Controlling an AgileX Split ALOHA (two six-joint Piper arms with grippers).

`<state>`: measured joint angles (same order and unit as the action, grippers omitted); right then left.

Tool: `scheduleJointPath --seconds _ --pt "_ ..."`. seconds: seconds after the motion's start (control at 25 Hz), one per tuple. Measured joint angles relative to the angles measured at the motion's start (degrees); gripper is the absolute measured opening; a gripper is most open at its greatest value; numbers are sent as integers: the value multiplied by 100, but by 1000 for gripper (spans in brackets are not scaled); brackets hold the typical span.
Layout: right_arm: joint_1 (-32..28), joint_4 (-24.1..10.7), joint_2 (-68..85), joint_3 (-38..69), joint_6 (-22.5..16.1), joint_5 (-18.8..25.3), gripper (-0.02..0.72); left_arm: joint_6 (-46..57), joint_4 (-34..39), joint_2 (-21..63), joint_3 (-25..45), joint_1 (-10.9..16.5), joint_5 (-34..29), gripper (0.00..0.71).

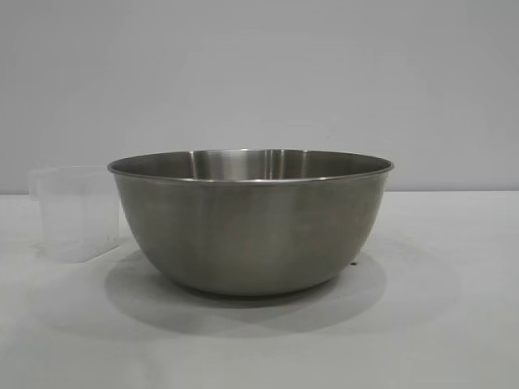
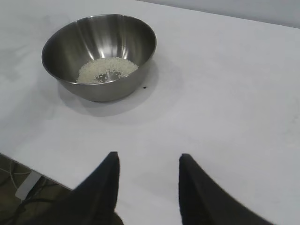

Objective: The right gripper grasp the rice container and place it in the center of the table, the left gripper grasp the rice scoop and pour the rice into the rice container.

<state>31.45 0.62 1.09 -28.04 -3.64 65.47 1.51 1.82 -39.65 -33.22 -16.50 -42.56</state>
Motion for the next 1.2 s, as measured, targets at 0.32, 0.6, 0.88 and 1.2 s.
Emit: scheduleJointPath --seconds 0.32,0.6,0.88,1.2 --pt "0 -5 0 0 -10 0 251 -66 -136 1597 0 0 -1755 258" --pt "0 -5 0 0 -10 0 251 -338 -141 2656 0 0 -2270 258" --pt "0 -5 0 0 -10 0 251 -351 -286 3142 487 0 -2283 258" --pt "0 -5 0 0 -10 0 251 -364 -335 3258 545 0 -2170 258"
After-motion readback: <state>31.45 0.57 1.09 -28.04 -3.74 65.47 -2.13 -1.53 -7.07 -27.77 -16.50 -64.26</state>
